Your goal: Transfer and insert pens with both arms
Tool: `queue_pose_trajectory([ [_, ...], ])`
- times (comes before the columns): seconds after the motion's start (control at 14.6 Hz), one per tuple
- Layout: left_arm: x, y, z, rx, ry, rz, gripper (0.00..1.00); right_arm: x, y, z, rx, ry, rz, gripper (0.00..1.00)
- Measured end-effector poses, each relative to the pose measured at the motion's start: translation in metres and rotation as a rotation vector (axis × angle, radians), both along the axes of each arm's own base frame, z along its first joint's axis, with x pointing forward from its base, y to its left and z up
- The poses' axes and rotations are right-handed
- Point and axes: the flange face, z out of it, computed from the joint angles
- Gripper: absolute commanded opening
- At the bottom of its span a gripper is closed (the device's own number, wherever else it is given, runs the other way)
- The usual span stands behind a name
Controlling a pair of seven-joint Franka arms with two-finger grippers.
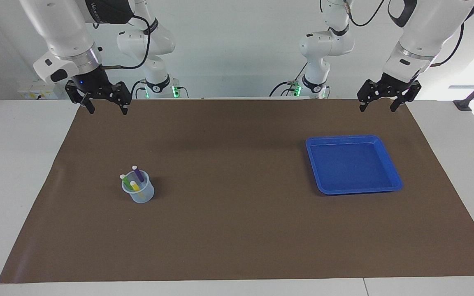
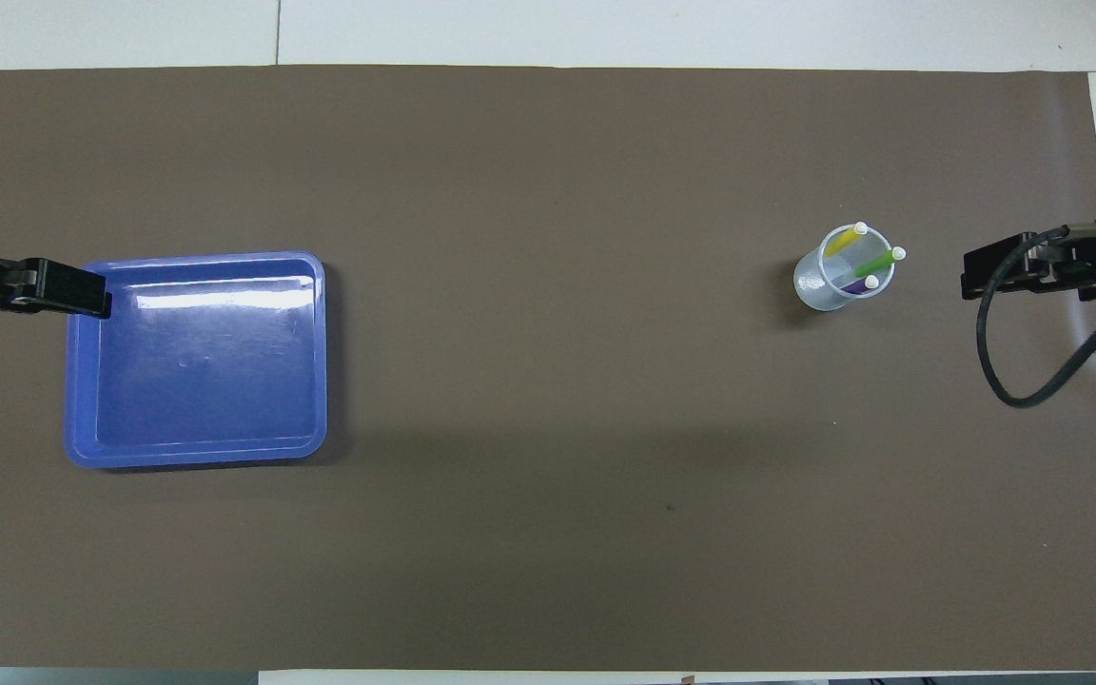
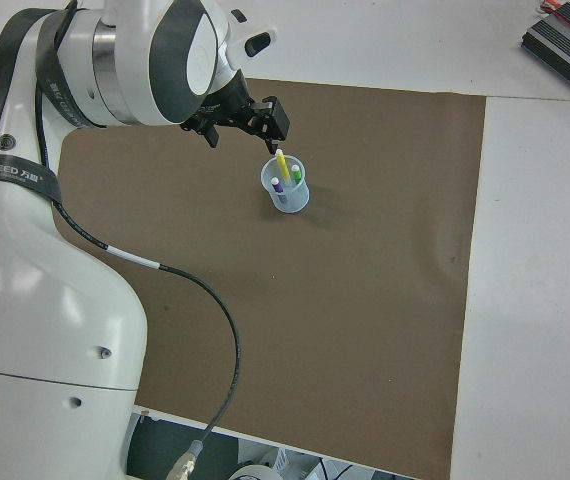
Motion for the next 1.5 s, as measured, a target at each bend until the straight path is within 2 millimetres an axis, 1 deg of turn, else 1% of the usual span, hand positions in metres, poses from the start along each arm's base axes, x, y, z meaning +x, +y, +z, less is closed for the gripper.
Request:
queue_pose_trajectory([
  [0.75, 0.000, 0.001, 0.000, 0.000, 0.000, 0.001, 1.00, 0.000, -0.005, 0.000, 0.000, 0.006, -0.009, 1.00],
  [0.89, 0.001, 0.004, 0.000, 0.000, 0.000, 0.008, 1.00, 0.000, -0.005, 0.000, 0.000, 0.001, -0.009, 1.00],
  [1.09, 0.001, 0.012, 0.000, 0.000, 0.000, 0.022, 1.00, 0.008, -0.004, 0.000, 0.003, -0.061, -0.007, 1.00],
  [1.23, 0.001, 0.013, 0.000, 0.000, 0.000, 0.024, 1.00, 0.014, -0.004, -0.012, 0.005, -0.094, -0.005, 1.00],
  [1.5, 0.001, 0.013, 0.000, 0.000, 0.000, 0.024, 1.00, 0.029, -0.003, -0.054, 0.006, -0.120, -0.007, 1.00],
])
